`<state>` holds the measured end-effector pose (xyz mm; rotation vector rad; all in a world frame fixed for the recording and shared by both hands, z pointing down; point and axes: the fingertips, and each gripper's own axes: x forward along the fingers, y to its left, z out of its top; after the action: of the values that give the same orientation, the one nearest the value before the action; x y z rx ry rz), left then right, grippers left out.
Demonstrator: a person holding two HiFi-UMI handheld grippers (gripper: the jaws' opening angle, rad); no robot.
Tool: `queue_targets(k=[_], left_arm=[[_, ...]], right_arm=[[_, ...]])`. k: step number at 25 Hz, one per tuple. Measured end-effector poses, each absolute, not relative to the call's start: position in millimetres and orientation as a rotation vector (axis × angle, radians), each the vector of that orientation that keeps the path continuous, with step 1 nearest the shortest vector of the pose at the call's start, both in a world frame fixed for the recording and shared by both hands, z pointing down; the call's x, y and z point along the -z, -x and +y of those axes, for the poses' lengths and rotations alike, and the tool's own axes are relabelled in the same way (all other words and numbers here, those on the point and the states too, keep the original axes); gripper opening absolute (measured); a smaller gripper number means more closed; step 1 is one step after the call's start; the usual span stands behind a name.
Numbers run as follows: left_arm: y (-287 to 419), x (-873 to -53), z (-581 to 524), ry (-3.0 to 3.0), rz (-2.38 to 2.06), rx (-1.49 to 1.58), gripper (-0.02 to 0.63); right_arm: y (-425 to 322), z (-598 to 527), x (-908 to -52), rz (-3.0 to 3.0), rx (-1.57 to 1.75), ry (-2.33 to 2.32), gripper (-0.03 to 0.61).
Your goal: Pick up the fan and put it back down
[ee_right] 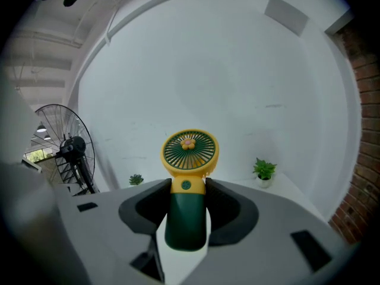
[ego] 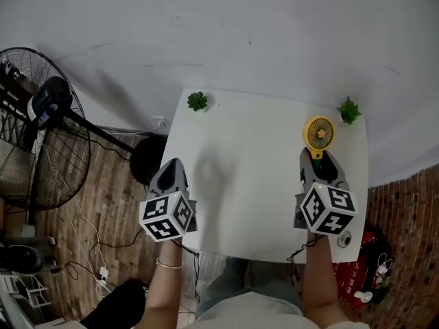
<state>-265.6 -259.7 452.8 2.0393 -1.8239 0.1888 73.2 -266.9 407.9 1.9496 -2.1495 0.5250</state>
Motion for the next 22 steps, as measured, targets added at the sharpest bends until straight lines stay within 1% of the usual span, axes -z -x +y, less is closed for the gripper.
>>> queue_targets(k=[10, 22], left_arm=[[277.5, -522.7, -249.1, -1.927, -1.797, -0.269, 0.011], [286.7, -566.7, -240.8, -1.824, -1.791, -0.325, 0.011]], right_arm=[[-58.6, -267.1, -488.6, -2.065, -0.647, -1.812, 0.178], [-44.3, -274.6, -548.1, -2.012, -0.760, -1.703, 0.178]])
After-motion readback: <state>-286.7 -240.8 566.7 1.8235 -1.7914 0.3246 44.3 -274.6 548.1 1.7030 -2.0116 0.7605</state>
